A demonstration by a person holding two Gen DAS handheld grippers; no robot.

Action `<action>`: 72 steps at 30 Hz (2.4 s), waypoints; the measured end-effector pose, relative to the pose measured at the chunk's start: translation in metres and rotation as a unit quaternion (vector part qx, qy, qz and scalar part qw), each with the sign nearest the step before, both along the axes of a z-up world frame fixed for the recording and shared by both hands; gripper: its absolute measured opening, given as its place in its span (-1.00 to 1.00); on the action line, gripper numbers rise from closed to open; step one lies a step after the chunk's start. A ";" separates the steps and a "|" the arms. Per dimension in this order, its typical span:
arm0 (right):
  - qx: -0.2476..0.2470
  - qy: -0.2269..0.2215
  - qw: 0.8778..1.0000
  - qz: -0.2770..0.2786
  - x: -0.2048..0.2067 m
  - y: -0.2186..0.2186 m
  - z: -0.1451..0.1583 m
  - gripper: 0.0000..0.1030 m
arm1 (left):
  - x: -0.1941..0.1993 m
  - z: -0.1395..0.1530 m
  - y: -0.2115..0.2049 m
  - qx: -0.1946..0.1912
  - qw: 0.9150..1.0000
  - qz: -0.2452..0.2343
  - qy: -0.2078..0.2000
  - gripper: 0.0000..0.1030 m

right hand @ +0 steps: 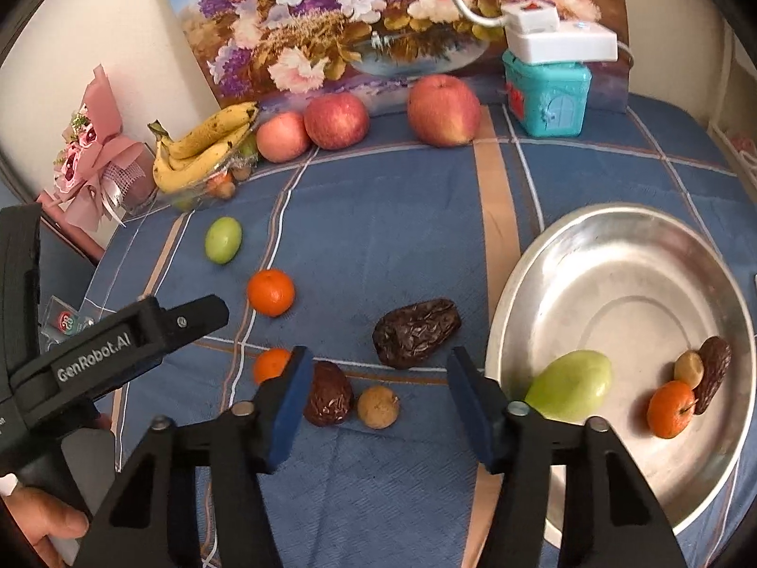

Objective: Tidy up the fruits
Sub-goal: 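Withdraw both open tools from the plate back toward the fruits, then grasp a tangerine with the left tool while the right tool grasps a small brown round fruit, then release the tangerine into the plate with the left tool while the right tool releases the brown fruit there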

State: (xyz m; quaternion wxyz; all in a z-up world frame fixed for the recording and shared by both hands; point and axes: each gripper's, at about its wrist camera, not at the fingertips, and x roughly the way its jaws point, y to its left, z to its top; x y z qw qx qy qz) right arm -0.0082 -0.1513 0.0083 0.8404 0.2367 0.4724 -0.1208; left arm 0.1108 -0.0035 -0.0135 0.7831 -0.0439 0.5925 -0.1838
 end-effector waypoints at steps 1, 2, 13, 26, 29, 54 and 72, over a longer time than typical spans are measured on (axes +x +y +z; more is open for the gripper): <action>0.005 0.003 1.000 0.002 0.001 0.001 -0.003 -0.07 | 0.000 -0.003 -0.002 -0.001 1.000 -0.002 0.008 0.66; 0.010 0.006 1.000 0.005 0.002 0.002 -0.006 -0.13 | 0.000 -0.009 -0.004 -0.002 1.000 -0.004 0.021 0.57; 0.034 0.051 0.998 0.011 0.007 0.006 -0.036 -0.40 | -0.004 -0.032 -0.019 -0.026 0.996 -0.015 0.079 -0.07; 0.059 0.058 0.997 0.007 0.004 0.002 -0.045 -0.41 | -0.004 -0.020 0.005 -0.059 0.995 0.036 0.067 -0.28; 0.075 0.057 0.996 0.002 0.002 -0.001 -0.047 -0.41 | -0.004 -0.016 0.010 -0.066 0.995 0.046 0.063 -0.28; 0.070 0.015 0.997 -0.027 -0.011 -0.016 -0.010 -0.49 | -0.013 0.016 -0.003 -0.073 0.997 0.029 0.014 -0.28; 0.004 0.032 0.967 -0.251 -0.105 -0.143 0.014 -0.49 | -0.089 0.029 -0.131 -0.077 0.979 -0.183 -0.038 -0.28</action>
